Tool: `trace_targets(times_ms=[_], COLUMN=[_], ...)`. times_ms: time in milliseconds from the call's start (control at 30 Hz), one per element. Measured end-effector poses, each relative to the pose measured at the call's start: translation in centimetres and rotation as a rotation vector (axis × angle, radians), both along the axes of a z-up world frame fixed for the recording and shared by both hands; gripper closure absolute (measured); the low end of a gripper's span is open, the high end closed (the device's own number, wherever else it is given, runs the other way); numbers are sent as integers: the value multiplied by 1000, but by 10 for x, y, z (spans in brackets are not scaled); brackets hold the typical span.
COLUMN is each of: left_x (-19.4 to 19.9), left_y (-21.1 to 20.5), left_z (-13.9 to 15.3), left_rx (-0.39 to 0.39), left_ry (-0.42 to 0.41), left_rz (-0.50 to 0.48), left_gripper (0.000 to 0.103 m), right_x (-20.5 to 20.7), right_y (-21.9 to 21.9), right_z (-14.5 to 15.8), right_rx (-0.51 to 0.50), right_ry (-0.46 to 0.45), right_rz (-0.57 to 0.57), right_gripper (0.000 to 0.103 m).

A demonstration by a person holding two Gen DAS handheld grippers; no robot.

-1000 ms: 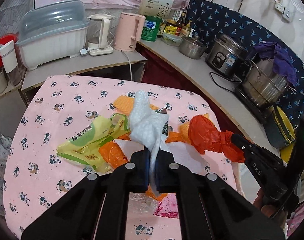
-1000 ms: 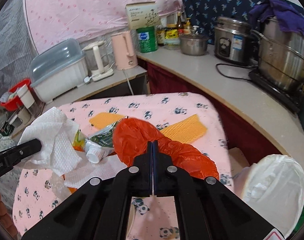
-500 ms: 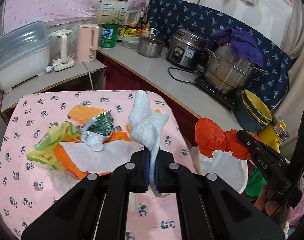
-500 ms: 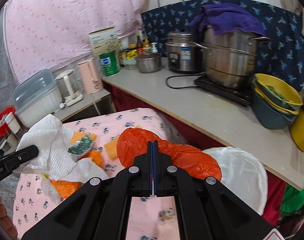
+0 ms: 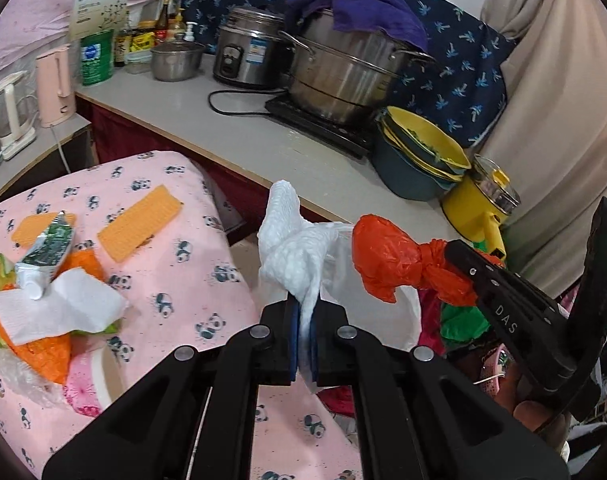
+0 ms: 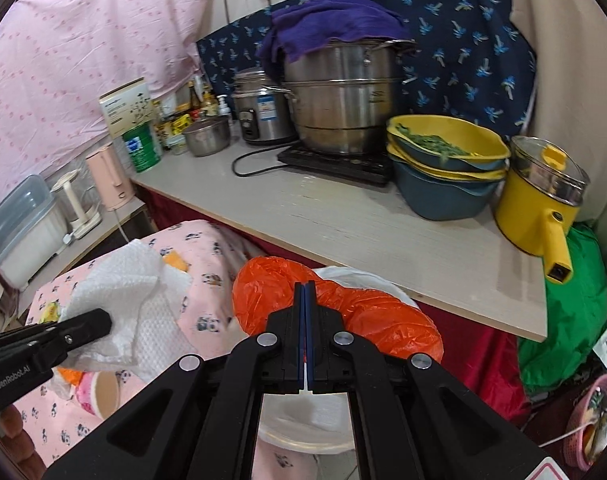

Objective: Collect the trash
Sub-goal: 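Lift both held items and carry them over the white-lined bin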

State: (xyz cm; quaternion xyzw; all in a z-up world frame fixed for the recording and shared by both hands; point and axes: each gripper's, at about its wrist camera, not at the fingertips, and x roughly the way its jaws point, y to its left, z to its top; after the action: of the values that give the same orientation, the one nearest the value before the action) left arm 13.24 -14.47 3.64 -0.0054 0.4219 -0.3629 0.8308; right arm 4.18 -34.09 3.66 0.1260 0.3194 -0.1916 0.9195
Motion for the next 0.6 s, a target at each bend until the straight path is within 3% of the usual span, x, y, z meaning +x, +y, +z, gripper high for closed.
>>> trace_targets(times_ms=[167, 467, 567, 600], left_x=[-3, 2, 5, 6], left_y=[-38, -71, -72, -70], left_z=[-18, -47, -50, -50], left_rx=[6, 56, 63, 63], left_ry=[47, 85, 83, 82], left_rz=[-82, -125, -108, -99], left_gripper=[99, 98, 82, 69], right_x=[-10, -7, -7, -6], right_y=[-23, -42, -41, -41], right_z=[-11, -26, -25, -24], right_rx=[20, 62, 60, 59], right_ry=[14, 28, 13, 8], right_rz=[-47, -76, -81, -83], right_gripper=[102, 102, 96, 93])
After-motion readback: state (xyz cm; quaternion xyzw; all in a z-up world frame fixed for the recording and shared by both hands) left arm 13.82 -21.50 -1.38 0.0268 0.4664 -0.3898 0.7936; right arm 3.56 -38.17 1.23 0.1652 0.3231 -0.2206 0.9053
